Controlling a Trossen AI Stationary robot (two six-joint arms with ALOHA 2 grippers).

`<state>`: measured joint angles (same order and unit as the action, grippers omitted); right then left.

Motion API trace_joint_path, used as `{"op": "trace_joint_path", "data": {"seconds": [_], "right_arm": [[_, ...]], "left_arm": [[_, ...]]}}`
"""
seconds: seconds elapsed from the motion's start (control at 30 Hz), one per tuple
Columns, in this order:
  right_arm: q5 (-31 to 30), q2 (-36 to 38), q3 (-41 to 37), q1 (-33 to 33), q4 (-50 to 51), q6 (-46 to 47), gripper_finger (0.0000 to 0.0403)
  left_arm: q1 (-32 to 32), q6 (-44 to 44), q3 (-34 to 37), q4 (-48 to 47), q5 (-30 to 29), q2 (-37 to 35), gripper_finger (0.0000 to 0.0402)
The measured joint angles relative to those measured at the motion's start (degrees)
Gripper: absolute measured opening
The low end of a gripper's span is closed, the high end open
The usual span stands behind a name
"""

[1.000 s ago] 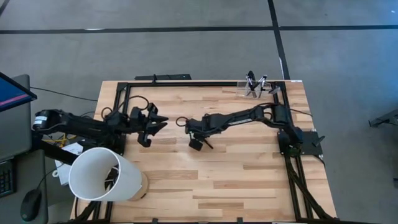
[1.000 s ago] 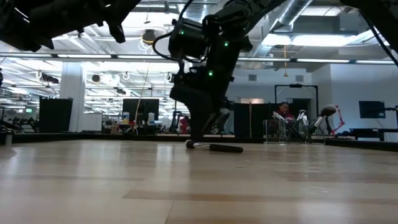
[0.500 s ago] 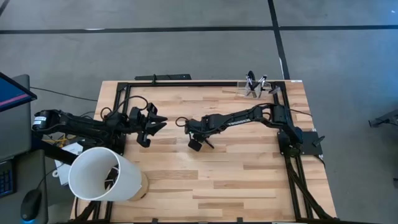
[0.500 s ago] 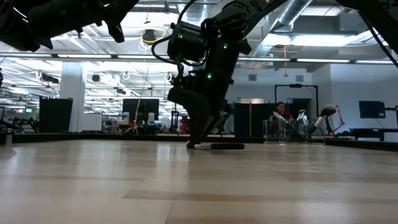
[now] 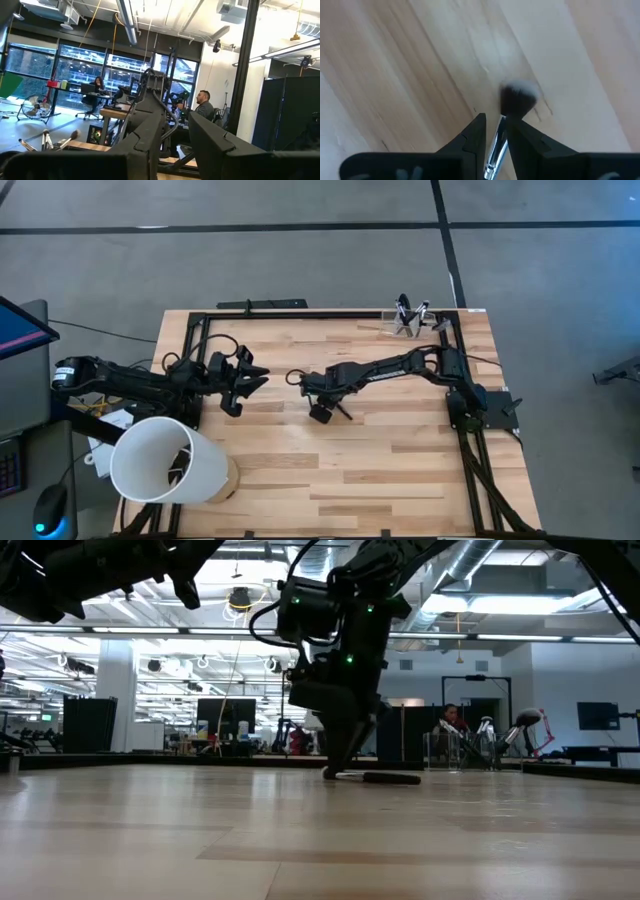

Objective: Put items in baskets/containers
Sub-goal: Put the powder brush into the right section of the transparent organizer

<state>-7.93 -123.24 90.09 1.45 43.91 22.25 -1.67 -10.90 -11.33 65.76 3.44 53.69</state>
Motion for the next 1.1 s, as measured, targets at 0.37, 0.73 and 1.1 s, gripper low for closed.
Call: {"op": "trace_joint_path", "data": {"seconds": [0.37, 0.73, 1.1], "right_arm": [[-0.9, 0.1, 2.1, -0.7, 4.4, -1.2, 0.011], [-1.1, 0.1, 0.3, -0.2, 3.4, 1.3, 0.0172], [-0.8, 0.5, -4.3, 0.4, -1.0, 2.4, 0.0116]], "left_arm": [[0.0, 0.0, 0.0, -0.2, 0.0, 0.0, 0.0097], [0.0, -0.1, 0.0, -0.4, 0.0, 0.0, 0.0097], [0.0, -0.1, -0.1, -0.4, 0.0, 0.0, 0.0097]]}}
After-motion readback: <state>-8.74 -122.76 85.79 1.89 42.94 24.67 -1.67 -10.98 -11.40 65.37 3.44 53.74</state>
